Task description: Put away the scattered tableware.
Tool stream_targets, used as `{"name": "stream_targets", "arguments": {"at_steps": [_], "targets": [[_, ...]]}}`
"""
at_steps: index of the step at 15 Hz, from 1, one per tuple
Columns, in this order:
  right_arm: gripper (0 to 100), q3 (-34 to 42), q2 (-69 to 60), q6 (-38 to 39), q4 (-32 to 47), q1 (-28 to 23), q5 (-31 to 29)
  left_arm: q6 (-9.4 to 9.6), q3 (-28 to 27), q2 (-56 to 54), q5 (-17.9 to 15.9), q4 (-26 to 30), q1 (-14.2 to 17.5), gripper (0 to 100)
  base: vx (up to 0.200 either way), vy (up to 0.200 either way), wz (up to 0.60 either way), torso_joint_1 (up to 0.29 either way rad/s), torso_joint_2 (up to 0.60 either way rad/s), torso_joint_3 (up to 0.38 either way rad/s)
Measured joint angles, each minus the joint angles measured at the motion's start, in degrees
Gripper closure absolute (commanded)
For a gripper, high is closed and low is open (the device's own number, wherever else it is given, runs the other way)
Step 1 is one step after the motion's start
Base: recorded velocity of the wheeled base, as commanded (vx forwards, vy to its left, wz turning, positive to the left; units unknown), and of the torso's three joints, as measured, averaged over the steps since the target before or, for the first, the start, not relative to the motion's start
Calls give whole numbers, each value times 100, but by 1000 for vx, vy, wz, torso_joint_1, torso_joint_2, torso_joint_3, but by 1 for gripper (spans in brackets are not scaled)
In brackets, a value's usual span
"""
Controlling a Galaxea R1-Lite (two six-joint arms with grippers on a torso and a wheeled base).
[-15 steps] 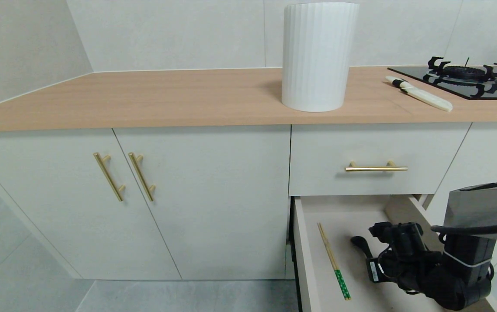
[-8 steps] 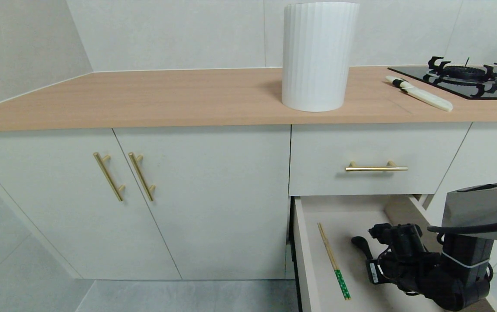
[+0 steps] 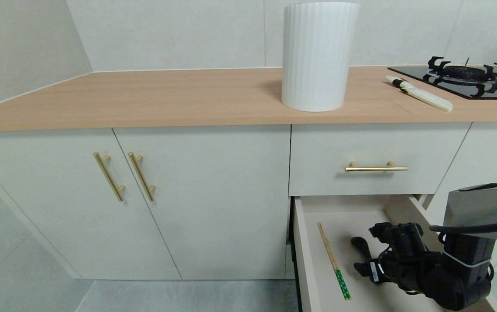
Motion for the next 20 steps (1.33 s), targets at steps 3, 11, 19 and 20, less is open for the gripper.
{"name": "stream_targets", "arguments": {"at_steps": [3,11,19,20], "targets": [[0,7,-323,-9,88,-22,-119,-2,0,0,0,0,0,0,0,0,0,0,0,0],[0,22,-2500,-30,2178,-13,-79,-5,0,0,0,0,0,0,0,0,0,0,0,0],[0,-205,-4402,-59,3868,562,-18,0,0,0,2,0,0,0,0,0,0,0,0,0],[0,-212,-4490,-59,3884,590,-24,1,0,0,0,0,0,0,0,0,0,0,0,0]]}}
